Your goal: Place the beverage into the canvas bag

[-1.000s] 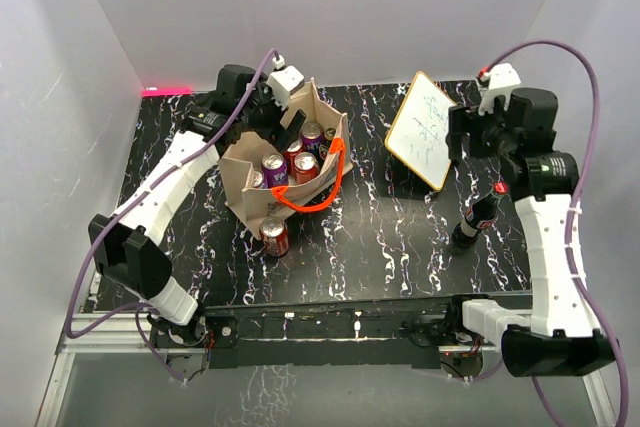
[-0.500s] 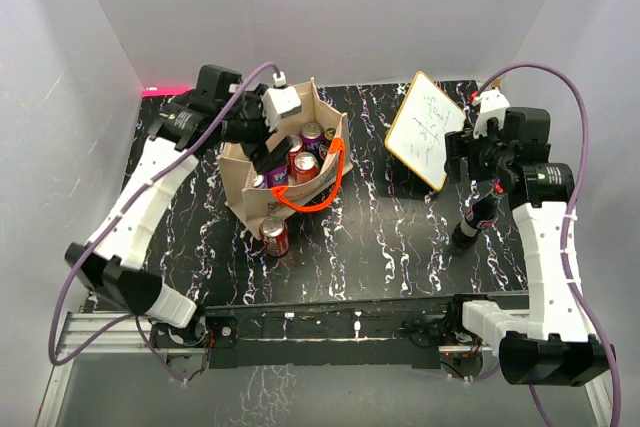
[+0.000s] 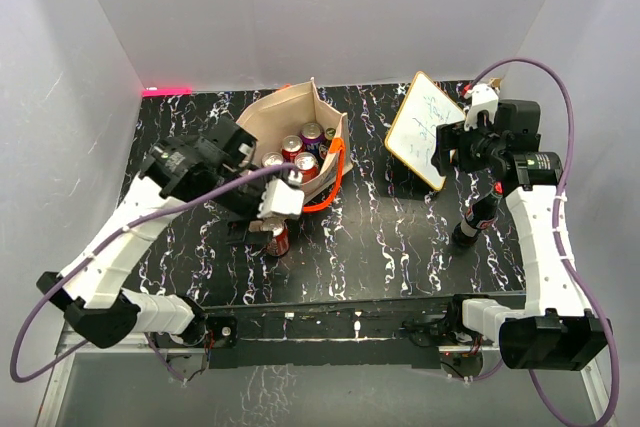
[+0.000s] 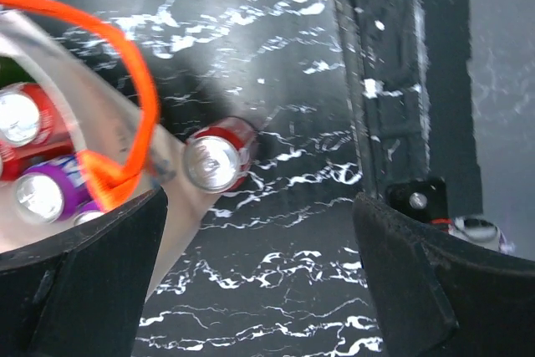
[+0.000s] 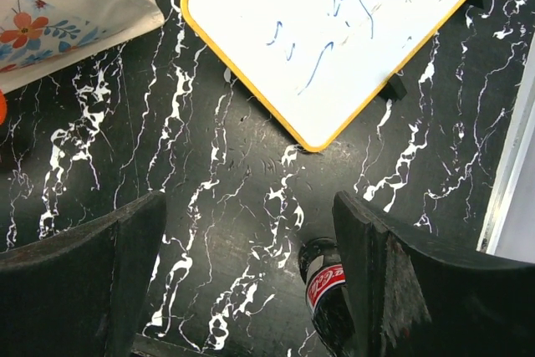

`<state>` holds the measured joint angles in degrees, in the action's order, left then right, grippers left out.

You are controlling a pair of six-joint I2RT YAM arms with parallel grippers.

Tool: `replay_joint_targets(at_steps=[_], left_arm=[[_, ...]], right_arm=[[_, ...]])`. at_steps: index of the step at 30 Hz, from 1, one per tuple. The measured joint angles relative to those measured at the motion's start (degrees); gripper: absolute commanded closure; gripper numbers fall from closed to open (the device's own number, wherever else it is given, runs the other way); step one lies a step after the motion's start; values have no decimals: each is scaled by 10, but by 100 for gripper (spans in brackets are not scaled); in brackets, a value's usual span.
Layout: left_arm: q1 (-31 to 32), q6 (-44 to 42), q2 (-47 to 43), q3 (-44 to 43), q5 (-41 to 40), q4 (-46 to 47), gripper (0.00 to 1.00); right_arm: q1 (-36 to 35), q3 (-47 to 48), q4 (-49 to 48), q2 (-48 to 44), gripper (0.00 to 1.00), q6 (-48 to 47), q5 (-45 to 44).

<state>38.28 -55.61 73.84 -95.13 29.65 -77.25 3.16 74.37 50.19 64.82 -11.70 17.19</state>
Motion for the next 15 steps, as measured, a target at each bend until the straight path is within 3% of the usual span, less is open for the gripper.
replay_joint_targets(at_steps=[5,15], left_arm=[[39,-42,27,59,-11,-10,9],[48,-98,94,144,-40,71,5]], right_arm=[[0,-12,-7,-3,17,5,4],[0,-37,-23,-42,17,17,5]])
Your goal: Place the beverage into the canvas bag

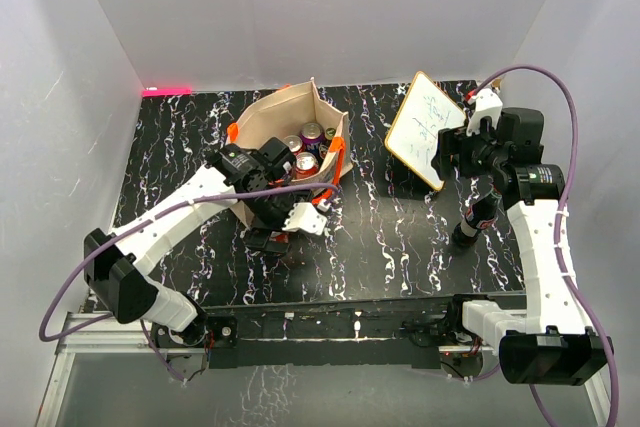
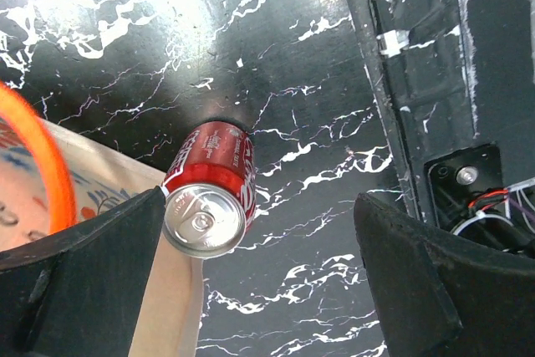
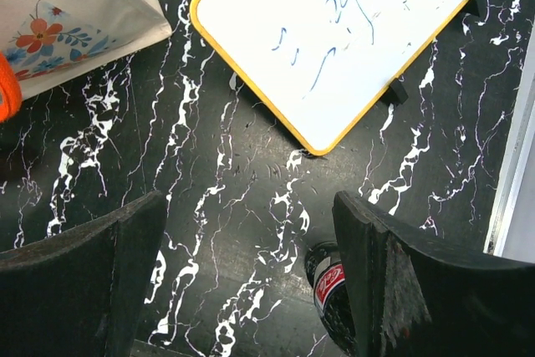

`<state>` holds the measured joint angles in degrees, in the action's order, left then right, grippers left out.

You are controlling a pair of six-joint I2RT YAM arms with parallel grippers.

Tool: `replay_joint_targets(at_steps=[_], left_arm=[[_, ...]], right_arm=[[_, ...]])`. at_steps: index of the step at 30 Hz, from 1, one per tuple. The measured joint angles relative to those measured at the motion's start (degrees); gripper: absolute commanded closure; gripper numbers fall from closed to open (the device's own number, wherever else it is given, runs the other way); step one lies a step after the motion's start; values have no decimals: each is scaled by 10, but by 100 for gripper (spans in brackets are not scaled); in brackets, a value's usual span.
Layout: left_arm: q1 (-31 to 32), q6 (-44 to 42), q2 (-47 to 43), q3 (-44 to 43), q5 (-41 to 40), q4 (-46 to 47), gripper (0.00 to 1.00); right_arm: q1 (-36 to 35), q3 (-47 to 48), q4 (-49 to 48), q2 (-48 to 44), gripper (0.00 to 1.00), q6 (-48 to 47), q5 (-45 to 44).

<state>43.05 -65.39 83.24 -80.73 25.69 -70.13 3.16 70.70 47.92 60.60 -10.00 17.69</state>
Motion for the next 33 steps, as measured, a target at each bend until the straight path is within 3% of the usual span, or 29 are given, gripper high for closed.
replay_joint_targets(at_steps=[8,13,23,33], left_arm=[[2,-30,12,53,-35,54,4],[2,-28,18,54,-40,73,3],[2,-7,37,18,-38,88,3],[2,2,38,-7,-30,94,3]], right_arm=[[0,0,-5,0,17,1,-7],[3,31,43,1,18,-4,-60],[21,112,164,-19,23,-35,-204],[49,82,223,6,30,-37,-231]])
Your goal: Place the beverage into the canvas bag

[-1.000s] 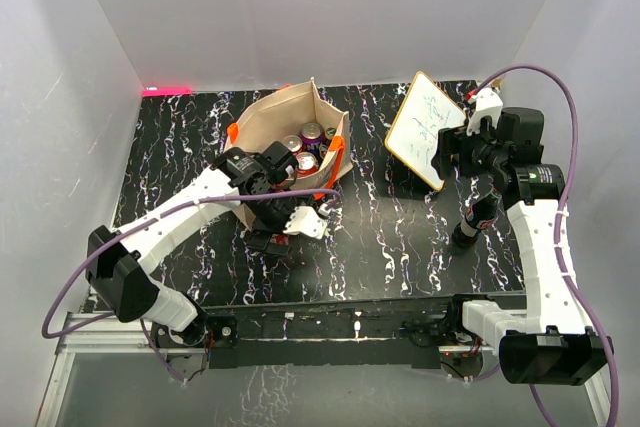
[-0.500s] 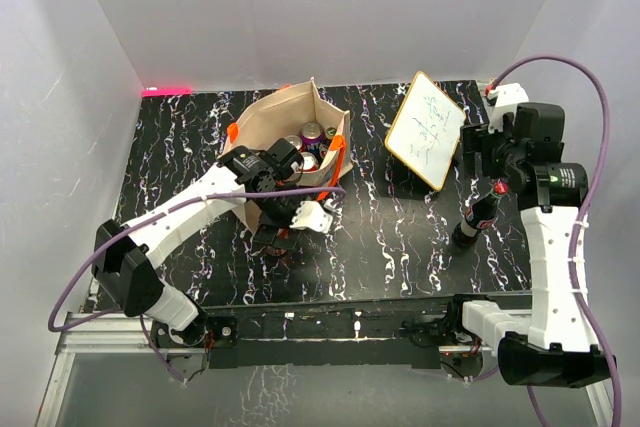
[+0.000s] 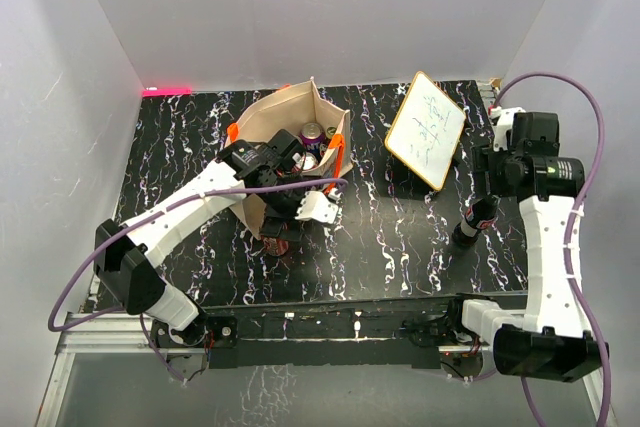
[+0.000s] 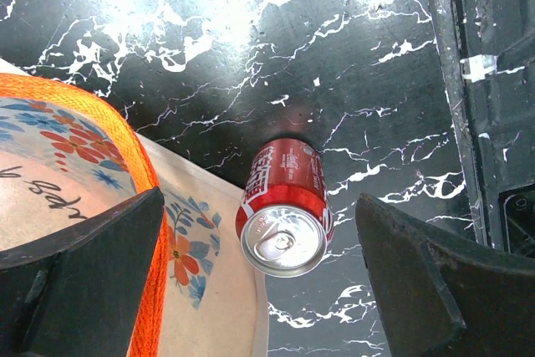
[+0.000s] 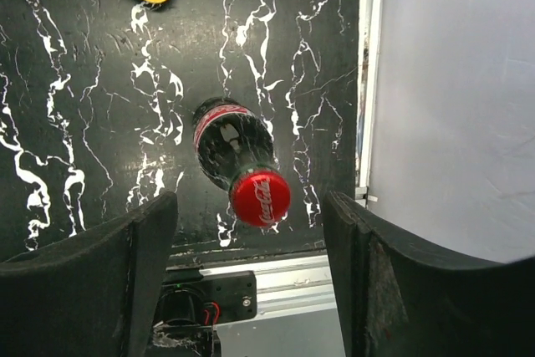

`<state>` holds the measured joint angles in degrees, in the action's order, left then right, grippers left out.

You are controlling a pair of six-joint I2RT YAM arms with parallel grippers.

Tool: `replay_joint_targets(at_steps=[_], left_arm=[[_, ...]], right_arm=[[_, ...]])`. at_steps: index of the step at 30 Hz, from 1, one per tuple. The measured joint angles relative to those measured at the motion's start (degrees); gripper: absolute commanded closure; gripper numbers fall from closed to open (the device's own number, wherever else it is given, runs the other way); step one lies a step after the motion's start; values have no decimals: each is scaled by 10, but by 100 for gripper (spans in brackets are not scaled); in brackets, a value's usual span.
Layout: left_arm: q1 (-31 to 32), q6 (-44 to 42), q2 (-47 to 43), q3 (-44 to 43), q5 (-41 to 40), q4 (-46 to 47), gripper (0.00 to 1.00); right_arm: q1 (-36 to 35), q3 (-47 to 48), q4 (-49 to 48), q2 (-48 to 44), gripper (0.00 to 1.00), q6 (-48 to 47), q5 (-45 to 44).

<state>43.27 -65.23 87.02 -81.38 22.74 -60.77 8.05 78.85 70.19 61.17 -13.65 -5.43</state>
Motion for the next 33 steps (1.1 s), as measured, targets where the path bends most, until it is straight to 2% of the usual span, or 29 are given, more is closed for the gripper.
replay_joint_targets(at_steps=[7,22,25,31,33], left_arm=[[0,8,9,-13,3,5,3],[0,19,18,-19,4,12,3],[0,21,18,-19,4,15,3],[0,38,20,-30,2,18,3],[0,48,23,-46,5,16,3]], right_arm=[[2,-2,1,46,41,1,13],[18,-37,-1,48,56,-3,20],[22,-37,-3,48,63,-8,19],[25,-36,-14,49,88,-6,41],[26,-31,-12,53,92,-8,48]])
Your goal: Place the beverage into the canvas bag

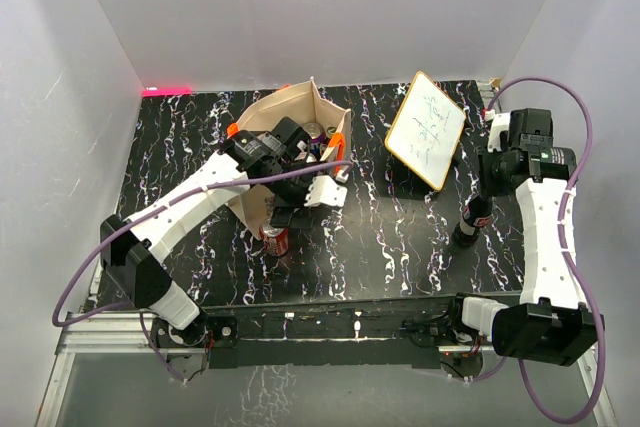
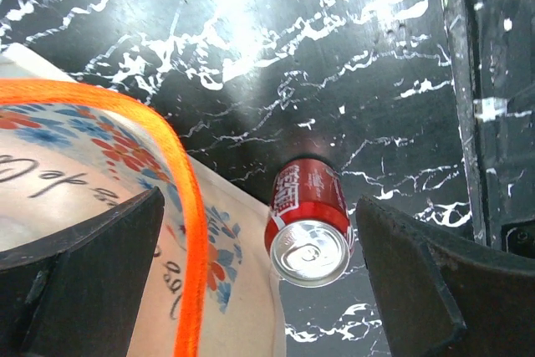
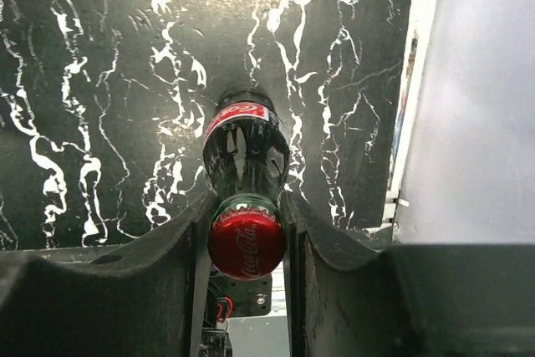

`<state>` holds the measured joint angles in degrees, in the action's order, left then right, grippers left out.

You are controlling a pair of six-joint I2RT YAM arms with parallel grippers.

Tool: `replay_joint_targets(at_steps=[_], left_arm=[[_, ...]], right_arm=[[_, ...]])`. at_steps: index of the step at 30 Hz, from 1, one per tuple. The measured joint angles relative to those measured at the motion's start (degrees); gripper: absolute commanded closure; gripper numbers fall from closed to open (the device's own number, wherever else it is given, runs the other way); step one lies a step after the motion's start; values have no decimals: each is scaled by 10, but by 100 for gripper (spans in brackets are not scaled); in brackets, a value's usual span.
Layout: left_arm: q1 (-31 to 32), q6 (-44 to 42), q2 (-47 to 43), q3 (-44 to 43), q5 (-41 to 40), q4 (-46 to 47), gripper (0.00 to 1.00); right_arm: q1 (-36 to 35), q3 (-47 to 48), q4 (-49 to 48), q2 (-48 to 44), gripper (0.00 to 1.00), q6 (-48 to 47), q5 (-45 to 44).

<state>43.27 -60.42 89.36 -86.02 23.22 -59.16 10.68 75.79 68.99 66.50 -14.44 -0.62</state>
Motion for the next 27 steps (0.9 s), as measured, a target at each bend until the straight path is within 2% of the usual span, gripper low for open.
replay_joint_targets(at_steps=[6,13,20,27], left_arm=[[0,24,8,-78,45,-30,3],[0,81,9,-138,88,-45,3],[-9,205,25,-228,76,1,3],[-106,346,37,-268,28,80,3]], right_arm=[[1,27,18,7,92,-21,41],[3,133,46,7,92,-36,111],[3,313,71,50,92,-34,193],[-9,495,71,169,92,8,256]])
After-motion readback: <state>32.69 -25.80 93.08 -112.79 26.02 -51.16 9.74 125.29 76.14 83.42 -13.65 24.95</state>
